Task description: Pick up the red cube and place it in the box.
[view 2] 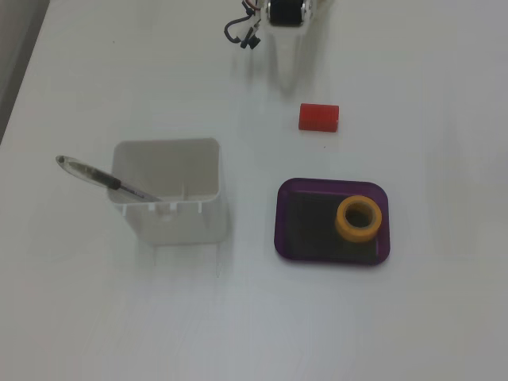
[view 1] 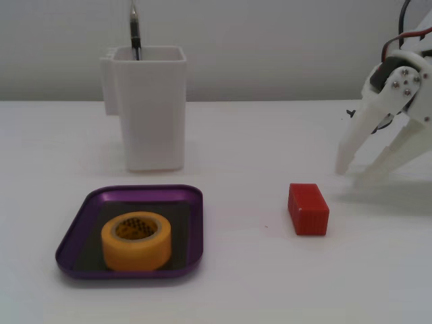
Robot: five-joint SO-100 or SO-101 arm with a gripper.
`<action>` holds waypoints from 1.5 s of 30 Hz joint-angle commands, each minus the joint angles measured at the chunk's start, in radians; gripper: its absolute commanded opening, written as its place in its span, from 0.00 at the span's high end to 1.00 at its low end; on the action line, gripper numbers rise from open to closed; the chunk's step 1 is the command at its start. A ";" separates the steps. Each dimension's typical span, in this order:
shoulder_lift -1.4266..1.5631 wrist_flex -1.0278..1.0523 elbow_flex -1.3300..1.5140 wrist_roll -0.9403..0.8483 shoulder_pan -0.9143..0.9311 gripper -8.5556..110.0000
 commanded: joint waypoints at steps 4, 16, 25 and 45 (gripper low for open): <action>0.089 0.006 0.002 -0.003 -0.006 0.89; 0.089 0.006 0.002 -0.005 -0.006 0.89; 0.089 0.006 0.002 -0.005 -0.006 0.89; 0.092 0.005 0.002 -0.037 -0.095 0.89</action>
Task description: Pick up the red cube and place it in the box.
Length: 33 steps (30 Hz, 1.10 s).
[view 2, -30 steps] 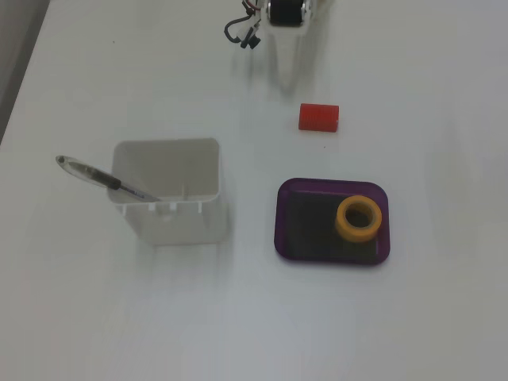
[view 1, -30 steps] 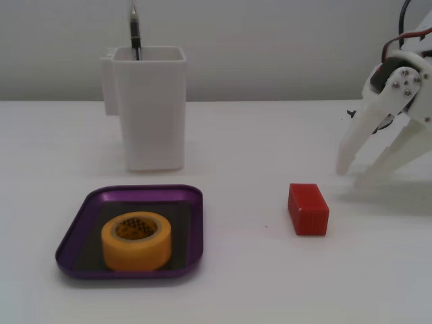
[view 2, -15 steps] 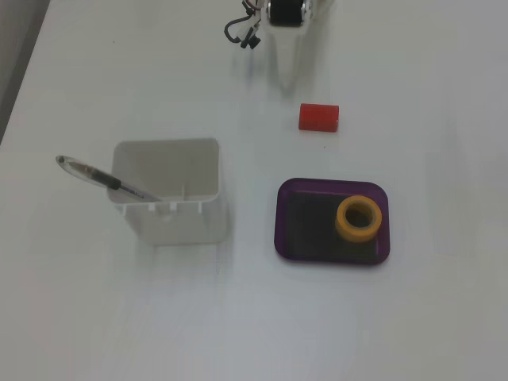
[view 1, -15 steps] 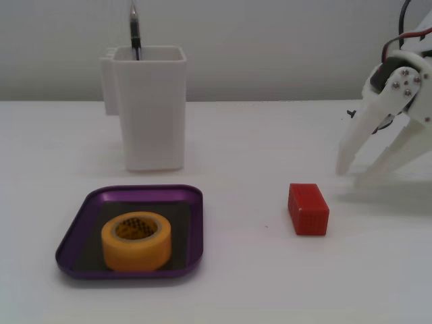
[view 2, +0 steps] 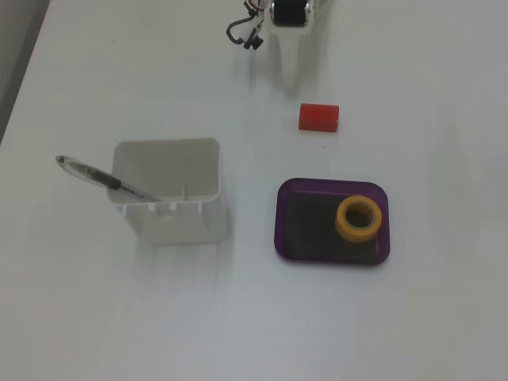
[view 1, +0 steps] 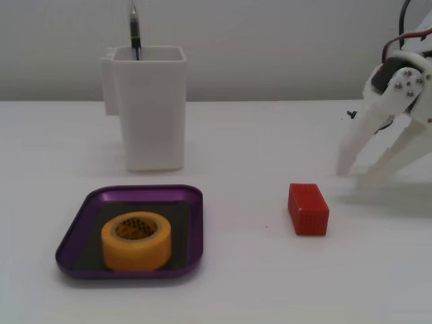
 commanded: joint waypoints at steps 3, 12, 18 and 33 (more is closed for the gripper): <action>0.094 0.002 0.002 -0.023 -0.040 0.89; 0.094 -0.048 0.002 -0.014 -0.029 0.89; 0.089 -0.224 0.002 -0.012 -0.025 0.89; -0.331 -0.261 -0.456 0.000 -0.018 0.88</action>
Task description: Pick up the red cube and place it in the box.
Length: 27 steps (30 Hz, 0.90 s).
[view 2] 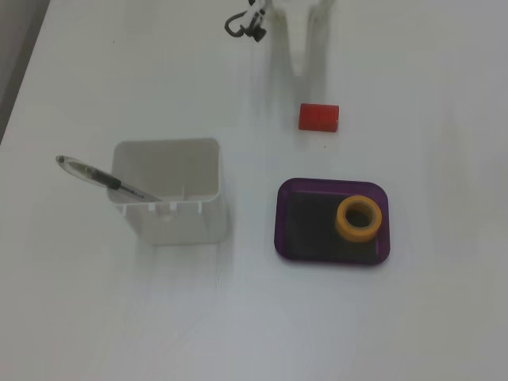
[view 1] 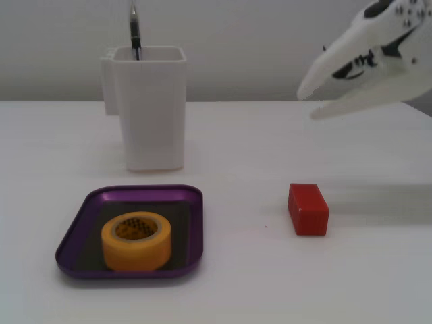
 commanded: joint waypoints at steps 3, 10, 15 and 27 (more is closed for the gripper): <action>-0.468 0.101 -0.324 0.066 -0.083 0.88; -0.986 0.275 -0.652 0.218 -0.268 0.82; -1.170 0.295 -0.710 0.273 -0.268 0.72; -1.364 0.124 -0.719 0.264 -0.152 0.70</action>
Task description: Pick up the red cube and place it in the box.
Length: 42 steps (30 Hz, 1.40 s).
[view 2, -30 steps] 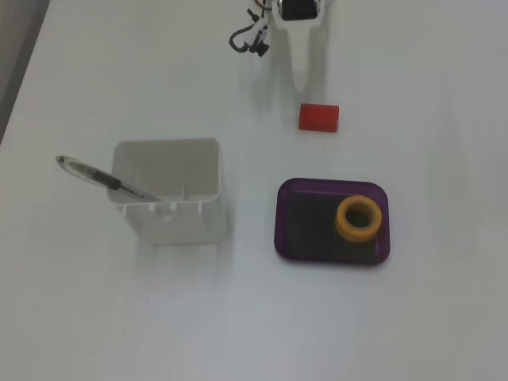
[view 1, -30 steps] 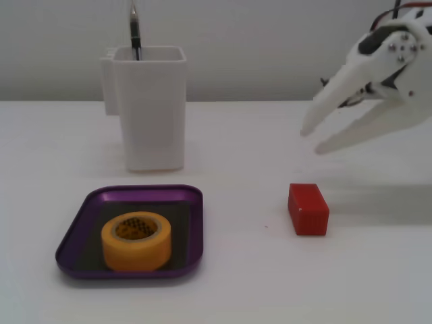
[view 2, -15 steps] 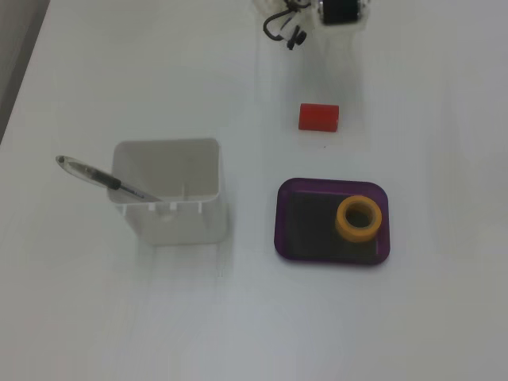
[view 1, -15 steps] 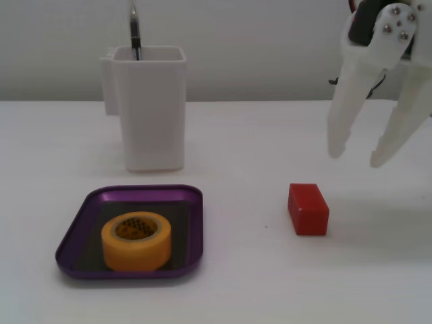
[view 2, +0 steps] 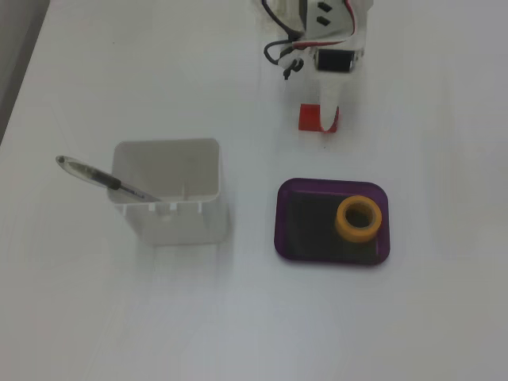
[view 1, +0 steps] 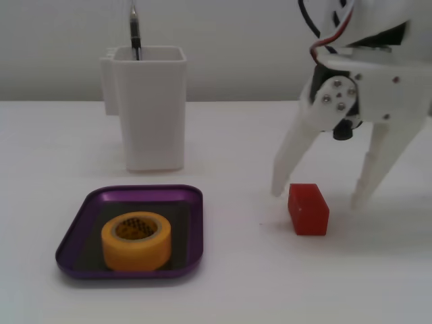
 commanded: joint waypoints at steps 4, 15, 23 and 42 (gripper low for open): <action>-0.092 -0.066 -0.043 -0.009 0.061 0.70; -0.215 -0.066 -0.048 -0.009 0.043 0.84; -0.140 -0.051 -0.130 -0.009 0.043 0.93; -0.307 -0.426 -0.476 -0.175 0.063 0.93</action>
